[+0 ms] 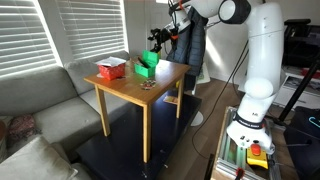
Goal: Close the lid of the green storage box
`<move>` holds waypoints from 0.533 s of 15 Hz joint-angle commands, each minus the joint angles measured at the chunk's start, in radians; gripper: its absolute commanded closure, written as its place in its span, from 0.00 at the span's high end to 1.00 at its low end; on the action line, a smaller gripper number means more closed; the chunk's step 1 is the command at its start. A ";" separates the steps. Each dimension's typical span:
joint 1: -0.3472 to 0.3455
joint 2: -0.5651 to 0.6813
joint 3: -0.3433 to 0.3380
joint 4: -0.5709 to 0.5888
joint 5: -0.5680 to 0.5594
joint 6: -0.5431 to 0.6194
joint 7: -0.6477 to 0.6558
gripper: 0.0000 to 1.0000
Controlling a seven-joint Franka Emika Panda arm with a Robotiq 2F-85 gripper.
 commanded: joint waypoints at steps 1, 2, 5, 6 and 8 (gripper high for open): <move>0.026 -0.033 0.011 -0.045 0.037 0.051 0.035 1.00; 0.032 -0.035 0.014 -0.049 0.039 0.060 0.039 1.00; 0.051 -0.035 0.020 -0.054 0.042 0.075 0.045 1.00; 0.057 -0.035 0.023 -0.055 0.043 0.082 0.048 1.00; 0.067 -0.035 0.030 -0.058 0.046 0.089 0.053 1.00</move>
